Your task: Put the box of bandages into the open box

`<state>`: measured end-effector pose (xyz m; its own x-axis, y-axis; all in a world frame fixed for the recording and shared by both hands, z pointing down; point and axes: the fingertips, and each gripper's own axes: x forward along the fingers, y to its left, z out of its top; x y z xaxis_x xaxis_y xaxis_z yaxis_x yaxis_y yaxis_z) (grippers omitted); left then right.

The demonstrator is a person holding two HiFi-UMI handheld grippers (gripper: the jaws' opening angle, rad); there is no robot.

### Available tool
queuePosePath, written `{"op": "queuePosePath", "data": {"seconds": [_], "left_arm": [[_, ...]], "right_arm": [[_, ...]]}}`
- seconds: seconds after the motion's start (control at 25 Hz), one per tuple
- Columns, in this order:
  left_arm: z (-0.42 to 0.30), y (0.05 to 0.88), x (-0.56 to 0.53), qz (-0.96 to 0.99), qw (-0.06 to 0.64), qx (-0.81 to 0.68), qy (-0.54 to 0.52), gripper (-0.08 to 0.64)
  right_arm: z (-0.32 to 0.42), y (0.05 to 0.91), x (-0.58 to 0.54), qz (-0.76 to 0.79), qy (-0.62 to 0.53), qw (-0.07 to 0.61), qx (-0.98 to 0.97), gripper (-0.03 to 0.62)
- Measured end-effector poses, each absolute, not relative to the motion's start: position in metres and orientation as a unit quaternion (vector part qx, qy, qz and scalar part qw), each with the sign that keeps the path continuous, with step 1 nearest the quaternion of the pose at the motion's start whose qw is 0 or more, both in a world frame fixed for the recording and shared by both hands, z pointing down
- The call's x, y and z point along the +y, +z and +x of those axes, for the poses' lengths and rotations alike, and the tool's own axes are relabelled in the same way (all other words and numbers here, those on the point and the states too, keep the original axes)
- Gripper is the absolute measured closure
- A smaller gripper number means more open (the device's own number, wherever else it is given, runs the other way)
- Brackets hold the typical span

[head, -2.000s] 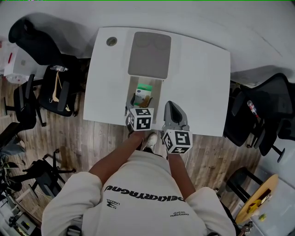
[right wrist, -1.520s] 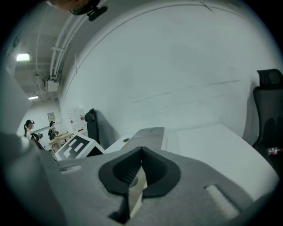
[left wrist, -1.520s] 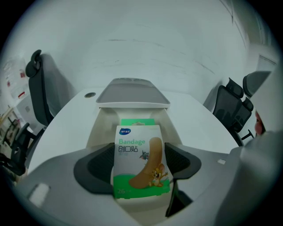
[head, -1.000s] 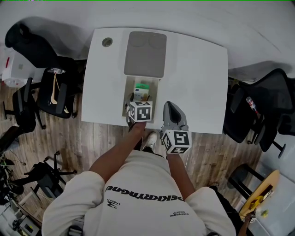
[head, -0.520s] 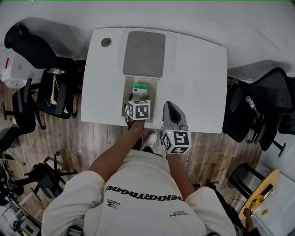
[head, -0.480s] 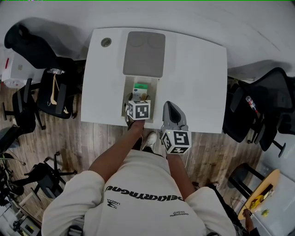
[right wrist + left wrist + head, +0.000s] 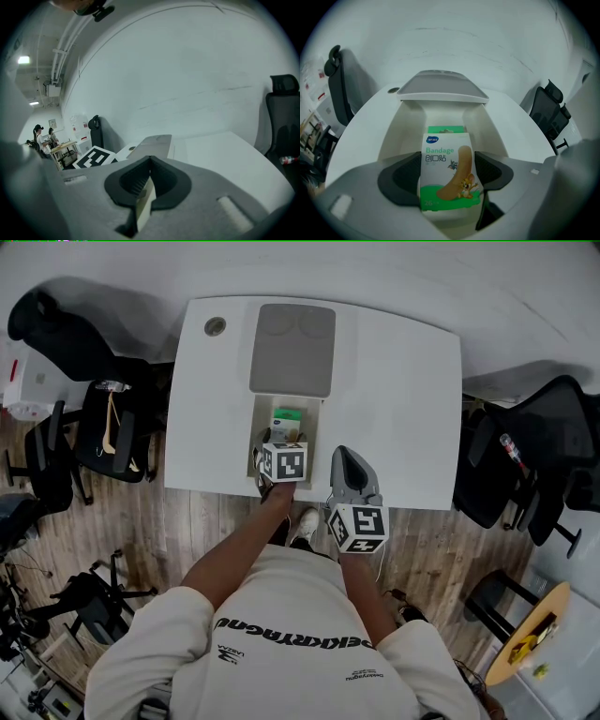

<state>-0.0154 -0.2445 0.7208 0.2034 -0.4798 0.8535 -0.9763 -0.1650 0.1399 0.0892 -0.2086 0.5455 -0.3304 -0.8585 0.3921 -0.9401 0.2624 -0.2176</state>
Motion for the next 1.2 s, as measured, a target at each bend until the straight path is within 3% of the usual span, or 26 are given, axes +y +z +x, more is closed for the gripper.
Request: {"op": "queuePosePath", "data": {"seconds": [1.2], "left_arm": [[-0.012,0.690,-0.239,0.699,0.358,-0.541,0.299,0.179]], "right_arm": [[0.086,0.532,-0.197,0.566,0.196,0.091,-0.796,0.594]]}}
